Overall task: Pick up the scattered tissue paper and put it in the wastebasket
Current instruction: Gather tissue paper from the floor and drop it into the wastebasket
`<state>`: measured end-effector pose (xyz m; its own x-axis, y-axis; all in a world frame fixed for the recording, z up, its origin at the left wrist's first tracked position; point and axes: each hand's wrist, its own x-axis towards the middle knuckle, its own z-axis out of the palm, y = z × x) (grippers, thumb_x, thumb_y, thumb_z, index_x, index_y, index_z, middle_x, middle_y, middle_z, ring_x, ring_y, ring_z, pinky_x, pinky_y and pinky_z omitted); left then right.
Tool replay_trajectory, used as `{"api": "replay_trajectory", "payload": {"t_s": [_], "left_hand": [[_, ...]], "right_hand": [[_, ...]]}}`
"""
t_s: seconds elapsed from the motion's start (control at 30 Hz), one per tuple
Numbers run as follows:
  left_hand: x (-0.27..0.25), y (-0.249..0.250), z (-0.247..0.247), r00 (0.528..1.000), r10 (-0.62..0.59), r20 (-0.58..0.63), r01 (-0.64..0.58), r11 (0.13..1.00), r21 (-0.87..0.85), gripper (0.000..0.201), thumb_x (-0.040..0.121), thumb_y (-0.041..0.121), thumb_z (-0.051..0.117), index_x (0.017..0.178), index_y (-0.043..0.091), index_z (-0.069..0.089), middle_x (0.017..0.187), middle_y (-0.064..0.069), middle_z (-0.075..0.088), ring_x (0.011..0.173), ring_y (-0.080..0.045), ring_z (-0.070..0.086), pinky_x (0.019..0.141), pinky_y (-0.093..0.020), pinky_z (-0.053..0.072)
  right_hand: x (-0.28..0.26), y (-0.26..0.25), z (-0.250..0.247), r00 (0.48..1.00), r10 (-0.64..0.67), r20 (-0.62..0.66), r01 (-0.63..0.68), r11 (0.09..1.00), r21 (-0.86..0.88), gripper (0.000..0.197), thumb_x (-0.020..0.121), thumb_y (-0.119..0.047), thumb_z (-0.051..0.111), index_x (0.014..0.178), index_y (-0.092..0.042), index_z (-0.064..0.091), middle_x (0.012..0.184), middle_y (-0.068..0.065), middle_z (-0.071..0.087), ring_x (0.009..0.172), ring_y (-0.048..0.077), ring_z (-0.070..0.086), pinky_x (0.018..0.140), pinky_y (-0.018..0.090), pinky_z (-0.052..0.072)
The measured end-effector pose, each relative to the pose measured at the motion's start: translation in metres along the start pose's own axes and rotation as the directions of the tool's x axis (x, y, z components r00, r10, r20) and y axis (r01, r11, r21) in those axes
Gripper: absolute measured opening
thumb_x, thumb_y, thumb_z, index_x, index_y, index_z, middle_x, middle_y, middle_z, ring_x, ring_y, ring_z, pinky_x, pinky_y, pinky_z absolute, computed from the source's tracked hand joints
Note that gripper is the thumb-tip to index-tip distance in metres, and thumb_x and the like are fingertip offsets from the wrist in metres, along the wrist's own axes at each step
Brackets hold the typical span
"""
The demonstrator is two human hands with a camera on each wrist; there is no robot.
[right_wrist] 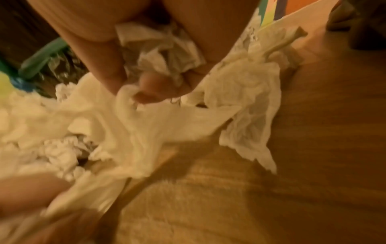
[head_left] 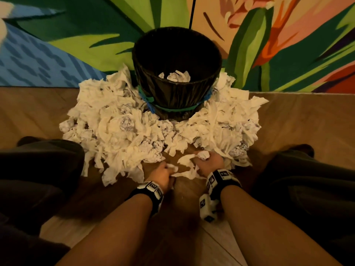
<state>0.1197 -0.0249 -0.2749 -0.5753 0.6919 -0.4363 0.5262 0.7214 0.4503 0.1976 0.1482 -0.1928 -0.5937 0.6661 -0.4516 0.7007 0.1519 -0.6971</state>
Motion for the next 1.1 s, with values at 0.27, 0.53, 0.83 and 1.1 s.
{"api": "replay_trajectory", "payload": {"t_s": [0.27,0.53,0.83,1.1], "left_hand": [[-0.009,0.015,-0.051,0.926,-0.164,-0.341,0.013,0.915,-0.403,0.016,0.090,0.025,0.062,0.099,0.017,0.073,0.099,0.006,0.061,0.095,-0.012,0.060,0.081,-0.016,0.039],[-0.016,0.060,-0.132,0.863,-0.079,-0.498,-0.272,0.758,-0.592,0.016,0.088,0.028,0.053,0.086,0.041,0.043,0.062,0.007,0.051,0.047,-0.012,0.048,0.049,-0.032,0.041],[-0.011,0.096,-0.215,0.502,0.073,-0.862,-0.586,0.762,-0.277,0.027,0.084,0.009,0.054,0.110,0.019,0.053,0.102,-0.002,0.056,0.090,-0.012,0.055,0.082,-0.025,0.046],[0.007,0.088,-0.273,0.456,0.000,-0.890,-0.484,0.839,-0.248,0.020,0.098,0.031,0.051,0.106,0.014,0.056,0.088,0.002,0.059,0.078,-0.007,0.054,0.076,-0.040,0.048]], "right_hand": [[0.006,-0.027,-0.015,0.990,0.051,-0.128,-0.027,0.982,0.185,0.009,0.083,-0.015,0.071,0.092,-0.013,0.073,0.090,0.008,0.071,0.089,0.025,0.067,0.077,0.029,0.052],[-0.002,-0.086,-0.036,0.957,-0.158,-0.242,0.258,0.845,0.468,0.011,0.082,-0.004,0.074,0.090,-0.010,0.068,0.065,-0.003,0.071,0.056,0.015,0.061,0.046,0.020,0.050],[-0.007,-0.172,-0.067,0.855,-0.332,-0.399,0.518,0.601,0.609,0.013,0.078,-0.030,0.046,0.077,-0.023,0.058,0.073,-0.006,0.057,0.074,0.013,0.053,0.074,0.029,0.042],[0.001,-0.224,-0.066,0.768,-0.468,-0.437,0.639,0.597,0.485,0.026,0.093,-0.001,0.046,0.101,-0.026,0.050,0.096,-0.008,0.056,0.085,0.000,0.055,0.078,0.013,0.043]]}}
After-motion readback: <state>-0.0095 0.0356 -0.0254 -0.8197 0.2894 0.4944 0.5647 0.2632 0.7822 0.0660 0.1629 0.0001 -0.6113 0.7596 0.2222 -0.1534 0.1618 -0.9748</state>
